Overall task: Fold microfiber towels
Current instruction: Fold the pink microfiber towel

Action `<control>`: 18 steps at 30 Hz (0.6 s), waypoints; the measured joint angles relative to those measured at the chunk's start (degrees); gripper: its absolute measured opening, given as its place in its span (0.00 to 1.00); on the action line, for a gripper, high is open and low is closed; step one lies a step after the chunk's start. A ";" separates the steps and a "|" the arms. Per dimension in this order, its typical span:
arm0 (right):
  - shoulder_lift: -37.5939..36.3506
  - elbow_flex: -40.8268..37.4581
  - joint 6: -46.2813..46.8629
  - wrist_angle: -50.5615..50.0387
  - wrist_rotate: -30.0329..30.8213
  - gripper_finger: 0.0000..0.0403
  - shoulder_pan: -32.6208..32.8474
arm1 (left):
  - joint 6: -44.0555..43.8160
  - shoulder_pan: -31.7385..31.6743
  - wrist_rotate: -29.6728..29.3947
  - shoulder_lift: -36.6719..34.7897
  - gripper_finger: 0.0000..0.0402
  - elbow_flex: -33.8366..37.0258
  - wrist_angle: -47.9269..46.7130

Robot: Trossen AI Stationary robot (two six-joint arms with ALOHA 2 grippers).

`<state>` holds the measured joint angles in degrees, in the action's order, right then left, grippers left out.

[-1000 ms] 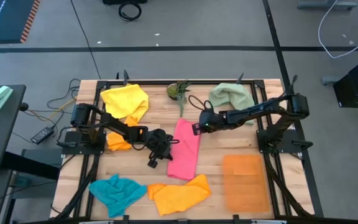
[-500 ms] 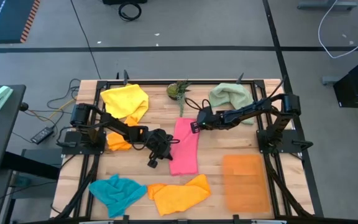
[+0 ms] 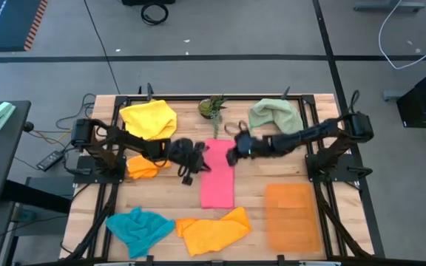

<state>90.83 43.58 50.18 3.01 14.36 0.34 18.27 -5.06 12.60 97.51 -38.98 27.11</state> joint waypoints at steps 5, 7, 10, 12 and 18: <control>4.25 0.01 4.12 5.28 0.02 0.00 12.25 | 0.82 -6.57 -0.11 1.11 0.03 0.10 -0.78; 5.75 0.01 5.62 7.13 0.68 0.00 15.93 | 0.97 -8.44 0.28 1.85 0.02 -0.05 0.54; 7.28 0.07 8.89 7.84 1.36 0.00 19.14 | 0.95 -10.28 2.96 4.12 0.02 -0.02 1.30; 8.43 0.01 10.83 7.56 1.19 0.00 20.52 | 0.60 -10.58 3.97 6.57 0.04 0.02 3.17; 10.60 0.03 12.91 8.15 -0.15 0.00 22.78 | 0.14 -10.54 1.90 10.55 0.04 -0.09 6.86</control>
<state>101.43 43.62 63.09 11.15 14.21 23.12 18.41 -15.59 14.50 108.06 -39.06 33.98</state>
